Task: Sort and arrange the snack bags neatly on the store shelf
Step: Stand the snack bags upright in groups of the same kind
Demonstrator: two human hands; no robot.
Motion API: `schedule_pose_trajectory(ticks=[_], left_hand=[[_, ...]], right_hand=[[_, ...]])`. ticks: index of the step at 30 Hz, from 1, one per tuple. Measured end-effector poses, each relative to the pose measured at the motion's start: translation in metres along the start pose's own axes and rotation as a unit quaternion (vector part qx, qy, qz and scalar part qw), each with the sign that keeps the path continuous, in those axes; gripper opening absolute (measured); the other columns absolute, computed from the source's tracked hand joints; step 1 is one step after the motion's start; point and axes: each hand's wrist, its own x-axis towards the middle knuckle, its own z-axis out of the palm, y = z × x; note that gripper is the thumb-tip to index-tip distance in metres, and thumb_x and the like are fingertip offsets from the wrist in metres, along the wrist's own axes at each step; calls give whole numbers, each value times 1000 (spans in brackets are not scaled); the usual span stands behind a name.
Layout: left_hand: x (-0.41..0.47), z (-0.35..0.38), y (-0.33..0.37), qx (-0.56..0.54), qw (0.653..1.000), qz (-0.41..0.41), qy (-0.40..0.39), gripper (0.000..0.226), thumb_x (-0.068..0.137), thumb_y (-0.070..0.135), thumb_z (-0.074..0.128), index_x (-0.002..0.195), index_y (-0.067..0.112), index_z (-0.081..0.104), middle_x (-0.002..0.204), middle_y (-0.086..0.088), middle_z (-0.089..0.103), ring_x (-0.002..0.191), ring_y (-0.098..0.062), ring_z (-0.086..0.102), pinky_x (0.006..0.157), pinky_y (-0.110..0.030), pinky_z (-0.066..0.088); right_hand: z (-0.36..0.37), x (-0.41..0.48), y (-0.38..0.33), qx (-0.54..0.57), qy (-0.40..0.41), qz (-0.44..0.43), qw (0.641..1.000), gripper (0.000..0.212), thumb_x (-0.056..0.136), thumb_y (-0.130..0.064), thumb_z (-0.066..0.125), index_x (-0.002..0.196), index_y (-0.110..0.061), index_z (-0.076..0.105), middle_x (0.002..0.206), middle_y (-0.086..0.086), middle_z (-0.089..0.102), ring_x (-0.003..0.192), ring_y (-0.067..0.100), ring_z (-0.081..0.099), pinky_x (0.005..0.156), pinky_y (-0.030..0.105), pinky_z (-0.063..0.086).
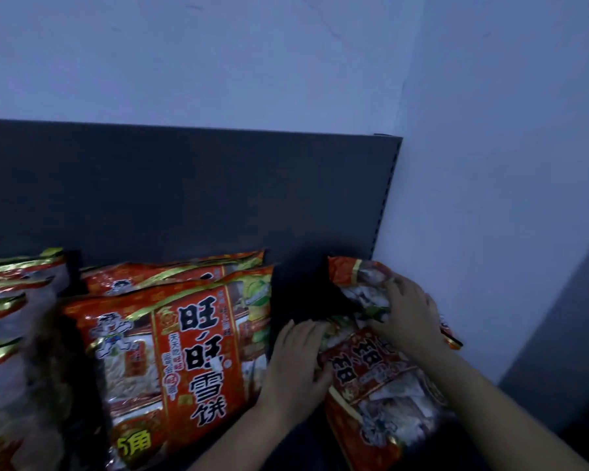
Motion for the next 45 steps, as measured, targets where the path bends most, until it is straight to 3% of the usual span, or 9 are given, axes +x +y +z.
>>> schedule_pose_trajectory(ticks=[4,12,18,21,27,30,33,37,45], left_hand=[[37,23,19,-33,998,20,-45,55,93,34,45,144,23,30,143,9,39,134,-9,30,109,-16,0],[75,47,29,-305,938,-155,-64,61,87,15,62,132,29,24,101,9,59,82,3,57,63,-7,42],[82,41,36,-517,787,-323,92,96,84,7,68,149,20,-2,121,5,52,96,-10,56,79,-22,48],[86,45,54,-525,791,-311,36,109,66,20,82,146,23,10,131,-3,50,110,-17,54,82,-24,47],[90,37,81,-510,819,-261,17,113,64,30,86,145,33,6,138,6,38,125,-14,43,100,-32,44],[81,11,74,-409,887,-212,1,112,65,33,84,144,42,4,140,17,25,126,-6,37,106,-36,39],[80,-15,48,-325,930,-151,82,59,78,28,74,128,37,44,121,17,53,106,0,55,91,-31,51],[92,-42,14,-302,937,-136,113,20,92,23,60,108,18,71,104,12,69,98,-2,63,85,-21,51],[141,-67,-7,-424,835,-228,268,25,94,18,57,74,11,70,77,-5,69,75,-17,63,73,-39,52]], right_hand=[[6,-15,9,-50,-53,64,995,67,89,-31,57,145,-14,25,145,13,33,123,31,45,93,37,43],[14,-6,-19,184,44,-51,981,33,76,-5,64,108,-13,65,103,7,66,93,23,61,77,27,44],[-11,21,-47,221,61,-166,959,12,77,-24,68,86,-16,70,88,-1,68,83,17,62,73,26,45],[-31,46,-56,129,136,-166,968,23,67,-34,68,67,-13,56,66,3,63,62,25,58,51,28,38],[-82,101,-58,275,172,-20,946,16,80,-15,65,75,-13,50,65,-3,51,67,20,51,59,31,35],[-99,127,-43,493,189,170,832,23,79,-2,62,79,-17,45,70,-5,48,71,22,56,61,32,44],[-110,138,-32,671,142,251,683,26,86,7,50,79,-17,43,69,4,48,45,14,49,39,23,39],[-115,140,-32,754,90,257,597,18,93,4,46,81,-9,49,62,4,43,35,6,45,39,19,45],[-120,148,-24,849,103,180,485,11,89,7,49,81,0,49,80,17,55,72,24,64,70,33,59]])
